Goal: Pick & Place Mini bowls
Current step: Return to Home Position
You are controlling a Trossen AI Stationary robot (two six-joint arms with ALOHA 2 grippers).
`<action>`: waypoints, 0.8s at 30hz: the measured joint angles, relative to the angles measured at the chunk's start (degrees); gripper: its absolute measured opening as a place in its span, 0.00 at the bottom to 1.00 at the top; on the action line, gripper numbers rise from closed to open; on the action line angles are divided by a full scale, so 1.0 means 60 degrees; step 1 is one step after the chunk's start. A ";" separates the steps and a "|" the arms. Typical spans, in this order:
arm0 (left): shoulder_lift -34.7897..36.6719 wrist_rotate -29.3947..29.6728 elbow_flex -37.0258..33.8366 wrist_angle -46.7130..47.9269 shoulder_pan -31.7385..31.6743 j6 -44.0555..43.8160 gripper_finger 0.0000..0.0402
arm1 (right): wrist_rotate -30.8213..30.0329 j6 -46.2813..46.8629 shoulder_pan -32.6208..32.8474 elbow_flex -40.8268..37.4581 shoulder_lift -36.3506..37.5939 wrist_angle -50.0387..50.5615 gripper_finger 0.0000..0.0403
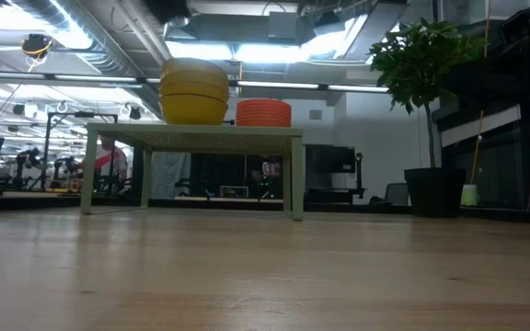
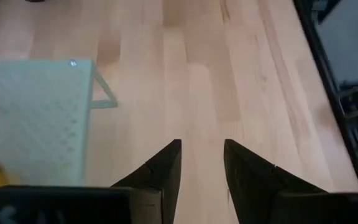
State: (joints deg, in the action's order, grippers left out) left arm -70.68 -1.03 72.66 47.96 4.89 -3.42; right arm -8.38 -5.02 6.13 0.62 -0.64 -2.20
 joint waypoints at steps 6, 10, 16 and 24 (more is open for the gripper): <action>0.2742 0.0287 -0.4859 -0.4887 0.0253 -0.0953 0.29 | 0.0000 0.0000 0.0000 0.0000 0.0003 0.0001 0.39; 0.4224 0.1466 -0.7281 -0.7159 0.0539 -0.1017 0.29 | -0.0001 0.0000 -0.0001 0.0000 0.0002 0.0001 0.39; 0.5796 0.2533 -1.0229 -1.0222 0.0706 -0.1020 0.29 | -0.0003 0.0000 0.0000 0.0000 0.0004 -0.0003 0.39; 0.6872 0.3360 -1.1976 -1.2064 0.0692 -0.0414 0.29 | 0.0000 0.0000 0.0000 0.0000 0.0000 0.0001 0.39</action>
State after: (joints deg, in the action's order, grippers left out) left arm -29.46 19.14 0.80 -24.43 9.04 -5.91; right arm -8.38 -5.02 6.13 0.62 -0.64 -2.20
